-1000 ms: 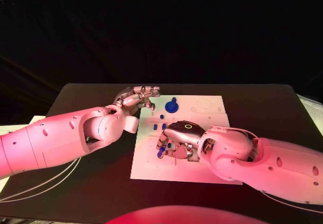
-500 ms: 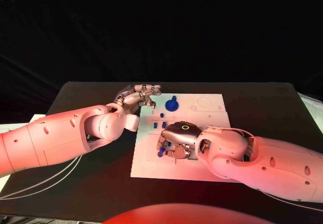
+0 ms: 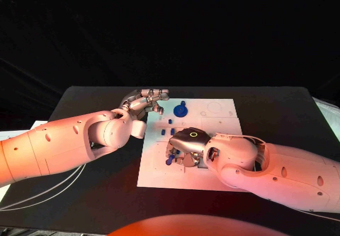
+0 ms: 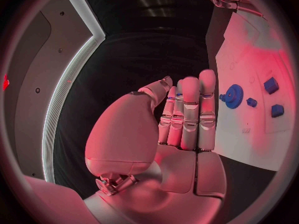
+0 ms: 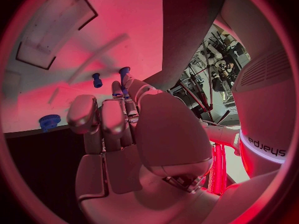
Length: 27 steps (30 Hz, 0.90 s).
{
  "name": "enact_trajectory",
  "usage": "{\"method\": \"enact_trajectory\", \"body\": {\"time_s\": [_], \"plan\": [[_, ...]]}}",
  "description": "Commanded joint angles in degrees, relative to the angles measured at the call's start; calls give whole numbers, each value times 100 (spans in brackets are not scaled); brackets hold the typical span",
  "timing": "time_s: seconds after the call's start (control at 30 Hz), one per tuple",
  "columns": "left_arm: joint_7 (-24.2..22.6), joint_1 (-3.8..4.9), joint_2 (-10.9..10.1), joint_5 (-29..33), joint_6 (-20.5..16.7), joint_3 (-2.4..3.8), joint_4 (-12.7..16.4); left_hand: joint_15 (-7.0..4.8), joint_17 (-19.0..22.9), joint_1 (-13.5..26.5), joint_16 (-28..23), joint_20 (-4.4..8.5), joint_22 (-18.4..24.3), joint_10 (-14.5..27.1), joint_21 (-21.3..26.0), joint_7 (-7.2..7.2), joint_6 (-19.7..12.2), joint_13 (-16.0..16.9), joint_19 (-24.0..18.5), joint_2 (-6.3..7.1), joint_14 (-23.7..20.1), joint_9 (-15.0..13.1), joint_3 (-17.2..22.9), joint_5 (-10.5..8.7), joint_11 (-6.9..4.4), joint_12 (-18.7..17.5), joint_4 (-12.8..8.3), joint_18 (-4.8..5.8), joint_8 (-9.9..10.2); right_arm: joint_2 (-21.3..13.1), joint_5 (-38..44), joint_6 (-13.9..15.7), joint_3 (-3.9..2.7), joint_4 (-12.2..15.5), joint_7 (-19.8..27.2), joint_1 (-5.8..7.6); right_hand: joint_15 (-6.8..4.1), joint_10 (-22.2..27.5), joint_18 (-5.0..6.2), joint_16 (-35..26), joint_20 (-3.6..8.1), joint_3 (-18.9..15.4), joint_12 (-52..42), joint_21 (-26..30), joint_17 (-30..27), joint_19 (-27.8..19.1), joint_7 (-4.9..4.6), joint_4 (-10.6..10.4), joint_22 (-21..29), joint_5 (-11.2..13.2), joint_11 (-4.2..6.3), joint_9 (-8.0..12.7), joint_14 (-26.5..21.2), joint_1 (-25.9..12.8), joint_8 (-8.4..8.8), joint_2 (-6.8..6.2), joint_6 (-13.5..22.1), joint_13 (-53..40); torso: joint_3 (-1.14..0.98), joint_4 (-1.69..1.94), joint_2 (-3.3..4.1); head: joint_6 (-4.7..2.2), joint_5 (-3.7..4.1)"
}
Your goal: Assemble the parts on the task board
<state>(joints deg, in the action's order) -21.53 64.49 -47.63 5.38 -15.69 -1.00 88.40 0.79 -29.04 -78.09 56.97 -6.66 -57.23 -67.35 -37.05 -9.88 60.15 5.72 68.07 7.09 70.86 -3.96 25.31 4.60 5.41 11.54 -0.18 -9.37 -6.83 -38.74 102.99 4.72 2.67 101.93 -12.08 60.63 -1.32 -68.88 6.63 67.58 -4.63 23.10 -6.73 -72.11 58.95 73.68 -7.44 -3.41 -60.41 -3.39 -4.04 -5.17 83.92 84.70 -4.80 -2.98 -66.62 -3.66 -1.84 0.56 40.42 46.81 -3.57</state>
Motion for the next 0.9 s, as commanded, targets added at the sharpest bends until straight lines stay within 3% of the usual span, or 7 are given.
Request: {"method": "enact_trajectory", "body": {"time_s": [0.03, 0.27, 0.47, 0.53, 0.63, 0.8, 0.9], "plan": [[-26, 1, 11, 13, 103, 4, 10, -19, 6, -41, -32, 19, 6, 44, 36, 8, -36, 8, -2, -21, -26, 7, -45, 12, -9, 8, 0, -78, -22, 35, 178, -377, 17, -36, -186, -6, 34, -79, -34, 32, -42, 33, -19, -20, 3, -16, 8, 7, -2, -28, 35, -7, 148, -43, -15, 20, -43, -10, 2, 1, 3, 8, -3], [-25, 1, 7, 13, 96, 4, 13, -19, 6, -41, -32, 19, 6, 44, 36, 8, -36, 8, -2, -21, -26, 7, -45, 12, -9, 8, 0, -78, -22, 111, 162, -558, 59, -58, -211, -6, 40, -68, -32, 38, -49, 5, 31, -18, -2, -34, 11, -3, 2, -71, 28, -8, 143, -180, 8, -67, -28, -7, 6, 2, -2, 15, 0], [-23, 1, 4, 13, 95, 4, 15, -19, 6, -41, -32, 19, 6, 44, 36, 8, -36, 8, -2, -21, -26, 7, -45, 12, -9, 8, 0, -78, -22, 121, 96, -459, 74, -69, -179, -6, 130, 267, -28, 29, -111, -234, 230, 10, -37, -77, -63, -154, 42, -153, -74, 74, 125, -577, 134, -362, 278, 12, 4, 0, -2, 17, -3], [-23, 1, 3, 13, 95, 4, 16, -19, 6, -41, -32, 19, 6, 44, 36, 8, -36, 8, -2, -21, -26, 7, -45, 12, -9, 8, 0, -78, -22, 118, 86, -338, 76, -74, -171, -6, 158, 487, 1, -48, -139, -404, 293, 90, -145, -155, -67, -194, 162, -57, -99, 125, 90, -687, 134, -469, 481, 10, 3, -2, -3, 15, -2], [-22, 1, 1, 12, 95, 4, 16, -19, 6, -41, -32, 19, 6, 44, 36, 8, -36, 8, -2, -21, -26, 7, -45, 12, -9, 8, 0, -78, -22, 109, 77, -90, 77, -77, -165, -6, 204, 888, 43, -193, -185, -662, 300, 245, -335, -294, -8, -198, 379, -43, -171, 153, 30, -716, 133, -510, 832, 6, 2, -4, -3, 8, 4], [-20, 1, 2, 12, 101, 3, 15, -18, 17, -47, -32, 18, 16, 54, 50, 7, -36, 12, 3, -30, -31, 6, -65, 11, -8, 29, -5, -78, -27, 54, 71, 422, 78, -48, -139, -6, 253, 1201, 66, -274, -242, -937, 246, 337, -449, -355, 1, -190, 495, -115, -238, 143, 4, -662, 125, -462, 1003, -6, -1, 1, -1, -2, 20], [-15, 1, -1, 12, 106, 3, 11, -18, 17, -47, -32, 18, 16, 54, 50, 7, -36, 12, 3, -30, -31, 6, -65, 11, -8, 29, -5, -78, -27, -70, 57, 771, 76, 63, -66, -7, 253, 1221, 111, -498, -249, -1042, 170, 494, -731, -483, -54, -180, 717, -190, -233, 135, -72, -596, 114, -405, 987, -15, -5, -1, -1, -17, 39]]}}
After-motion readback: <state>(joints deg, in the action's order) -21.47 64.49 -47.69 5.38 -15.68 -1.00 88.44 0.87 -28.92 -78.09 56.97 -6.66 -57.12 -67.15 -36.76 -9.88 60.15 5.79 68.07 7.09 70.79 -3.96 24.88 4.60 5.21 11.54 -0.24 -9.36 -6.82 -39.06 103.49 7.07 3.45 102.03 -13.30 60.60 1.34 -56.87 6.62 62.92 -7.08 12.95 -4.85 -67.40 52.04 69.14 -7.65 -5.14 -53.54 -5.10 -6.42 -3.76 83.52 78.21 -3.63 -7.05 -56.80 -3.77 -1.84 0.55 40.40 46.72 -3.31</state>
